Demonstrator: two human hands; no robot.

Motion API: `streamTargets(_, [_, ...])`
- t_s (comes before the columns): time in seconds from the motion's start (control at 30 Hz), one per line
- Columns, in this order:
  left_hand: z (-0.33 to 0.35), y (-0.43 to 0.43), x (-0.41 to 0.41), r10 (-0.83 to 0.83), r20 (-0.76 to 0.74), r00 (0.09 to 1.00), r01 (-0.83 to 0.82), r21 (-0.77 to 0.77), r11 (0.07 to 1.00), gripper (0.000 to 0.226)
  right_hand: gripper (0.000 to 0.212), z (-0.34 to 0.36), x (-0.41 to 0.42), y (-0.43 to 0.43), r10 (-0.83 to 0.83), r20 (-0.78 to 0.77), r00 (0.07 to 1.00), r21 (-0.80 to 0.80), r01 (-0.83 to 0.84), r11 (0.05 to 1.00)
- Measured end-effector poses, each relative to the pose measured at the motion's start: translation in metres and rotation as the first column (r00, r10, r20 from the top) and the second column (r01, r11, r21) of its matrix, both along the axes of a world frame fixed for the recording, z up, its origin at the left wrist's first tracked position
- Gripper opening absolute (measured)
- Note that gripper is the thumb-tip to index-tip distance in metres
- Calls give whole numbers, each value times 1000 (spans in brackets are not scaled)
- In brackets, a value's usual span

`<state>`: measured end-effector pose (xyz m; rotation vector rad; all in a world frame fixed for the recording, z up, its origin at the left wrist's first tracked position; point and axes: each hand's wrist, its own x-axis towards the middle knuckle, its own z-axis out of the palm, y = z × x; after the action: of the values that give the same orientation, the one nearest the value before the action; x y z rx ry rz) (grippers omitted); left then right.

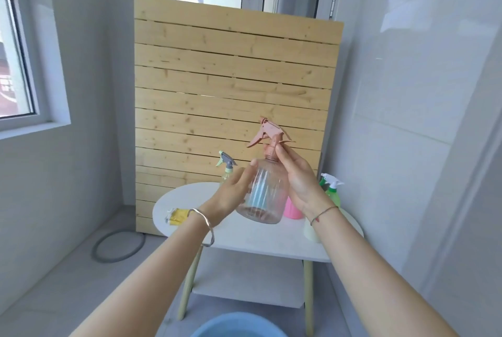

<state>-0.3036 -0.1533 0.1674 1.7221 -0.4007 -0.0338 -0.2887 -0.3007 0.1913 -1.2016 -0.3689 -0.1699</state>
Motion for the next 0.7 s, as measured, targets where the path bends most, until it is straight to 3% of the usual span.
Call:
streamTargets(0.07, [3, -6, -6, 89, 90, 992, -85, -47, 995, 62, 14, -4, 0, 4, -26, 13, 1000, 27, 26, 999])
streamTargets(0.17, [4, -6, -5, 153, 132, 979, -143, -79, 987, 82, 12, -1, 0, 3, -15, 28, 999, 27, 14, 1000])
streamTargets(0.27, [6, 7, -3, -123, -126, 984, 97, -194, 976, 73, 26, 5, -3, -2, 77, 1, 997, -6, -77, 997])
streamTargets(0.33, [3, 8, -3, -186, -159, 970, 145, -240, 960, 63, 29, 5, -3, -3, 86, -18, 996, -22, -86, 996])
streamTargets(0.47, [-2, -2, -8, 105, 14, 994, -104, -65, 992, 56, 16, -4, -3, 3, 0, 24, 1000, 32, -1, 999])
streamTargets(0.57, [-3, -3, -10, 144, 106, 984, -143, -22, 990, 56, 19, -6, -4, 6, -12, 21, 1000, 18, 12, 1000])
streamTargets(0.63, [-1, 2, -9, 94, 55, 994, -91, -45, 995, 55, 20, -4, -3, 5, -22, 11, 1000, -21, 22, 1000])
streamTargets(0.7, [-1, 9, -3, -59, -117, 991, 43, -130, 991, 60, 22, -2, -2, 2, 6, -15, 1000, -24, -6, 1000])
